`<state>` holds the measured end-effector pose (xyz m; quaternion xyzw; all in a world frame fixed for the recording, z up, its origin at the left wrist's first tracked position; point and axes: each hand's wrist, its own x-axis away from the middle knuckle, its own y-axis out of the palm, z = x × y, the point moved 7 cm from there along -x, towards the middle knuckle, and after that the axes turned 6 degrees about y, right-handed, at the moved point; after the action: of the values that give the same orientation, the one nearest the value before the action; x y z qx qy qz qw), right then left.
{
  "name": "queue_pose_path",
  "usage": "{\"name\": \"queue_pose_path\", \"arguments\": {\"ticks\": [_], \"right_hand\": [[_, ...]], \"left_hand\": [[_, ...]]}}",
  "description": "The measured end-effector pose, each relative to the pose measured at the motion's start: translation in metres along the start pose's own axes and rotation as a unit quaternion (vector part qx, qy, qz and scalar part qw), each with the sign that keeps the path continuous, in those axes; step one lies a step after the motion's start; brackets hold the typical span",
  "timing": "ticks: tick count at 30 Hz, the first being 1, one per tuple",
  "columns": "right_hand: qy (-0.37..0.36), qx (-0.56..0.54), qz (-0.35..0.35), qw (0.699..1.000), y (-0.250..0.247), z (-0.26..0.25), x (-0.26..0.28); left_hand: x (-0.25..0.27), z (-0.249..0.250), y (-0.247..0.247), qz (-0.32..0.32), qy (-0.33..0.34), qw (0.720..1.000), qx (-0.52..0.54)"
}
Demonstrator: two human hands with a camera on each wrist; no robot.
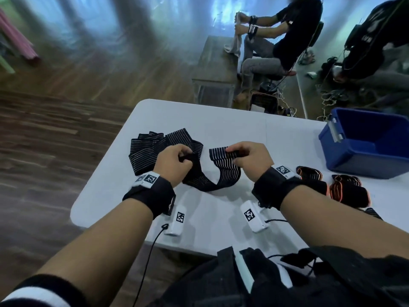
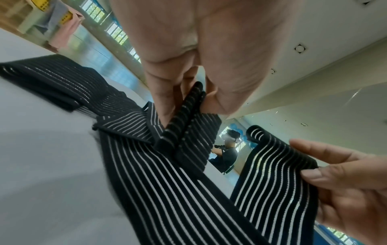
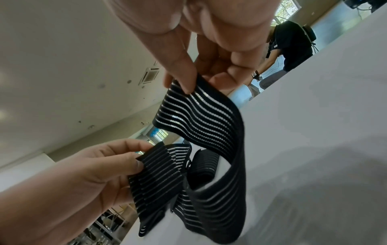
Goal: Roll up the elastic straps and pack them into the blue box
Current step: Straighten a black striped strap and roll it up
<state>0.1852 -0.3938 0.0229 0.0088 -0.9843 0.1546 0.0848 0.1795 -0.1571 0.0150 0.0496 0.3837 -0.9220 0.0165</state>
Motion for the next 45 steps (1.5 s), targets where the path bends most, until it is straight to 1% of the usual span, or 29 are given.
{"name": "queue_pose_path", "arguments": {"ticks": [4, 8, 12, 14, 17, 19, 22, 24, 26, 28, 29, 32, 36, 41, 45], "right_hand": [[-0.014, 0.005, -0.009, 1.000, -0.019, -0.002, 0.015], [-0.034, 0.007, -0.023, 0.999, -0.034, -0.005, 0.028], [-0.064, -0.020, -0.030, 0.997, -0.048, -0.015, 0.038], [-0.083, -0.039, -0.020, 0.996, -0.055, -0.024, 0.041], [-0.118, -0.066, -0.008, 0.991, -0.063, -0.041, 0.048], [-0.143, -0.075, -0.007, 0.987, -0.067, -0.054, 0.053], [-0.178, -0.081, -0.007, 0.981, -0.073, -0.071, 0.061], [-0.194, -0.092, -0.006, 0.977, -0.075, -0.079, 0.065], [-0.200, -0.113, -0.010, 0.973, -0.076, -0.086, 0.069], [-0.203, -0.139, -0.019, 0.969, -0.076, -0.093, 0.072], [-0.204, -0.145, -0.021, 0.968, -0.076, -0.096, 0.072], [-0.207, -0.158, -0.019, 0.965, -0.079, -0.107, 0.072], [-0.201, -0.173, -0.013, 0.964, -0.082, -0.115, 0.070], [-0.189, -0.157, 0.041, 0.968, -0.085, -0.118, 0.067], [-0.166, -0.139, 0.070, 0.974, -0.082, -0.113, 0.064]], "left_hand": [[0.012, 0.021, 0.013, -0.017, -0.015, 0.999, -0.033], [0.023, 0.040, 0.019, -0.001, -0.024, 0.998, -0.053], [0.034, 0.062, 0.010, 0.037, -0.010, 0.999, -0.020], [0.038, 0.073, -0.004, 0.078, -0.008, 0.997, -0.015], [0.046, 0.103, -0.028, 0.134, 0.035, 0.990, -0.029], [0.052, 0.119, -0.040, 0.159, 0.036, 0.986, 0.024], [0.060, 0.134, -0.051, 0.199, 0.022, 0.971, 0.131], [0.064, 0.143, -0.054, 0.209, 0.017, 0.962, 0.174], [0.066, 0.153, -0.056, 0.214, 0.029, 0.960, 0.177], [0.065, 0.158, -0.059, 0.223, 0.046, 0.963, 0.145], [0.063, 0.158, -0.060, 0.226, 0.041, 0.962, 0.145], [0.053, 0.155, -0.064, 0.227, 0.026, 0.961, 0.155], [0.034, 0.154, -0.064, 0.192, 0.050, 0.966, 0.165], [0.010, 0.149, -0.061, 0.146, 0.067, 0.966, 0.204], [-0.001, 0.147, -0.051, 0.100, 0.069, 0.959, 0.256]]}}
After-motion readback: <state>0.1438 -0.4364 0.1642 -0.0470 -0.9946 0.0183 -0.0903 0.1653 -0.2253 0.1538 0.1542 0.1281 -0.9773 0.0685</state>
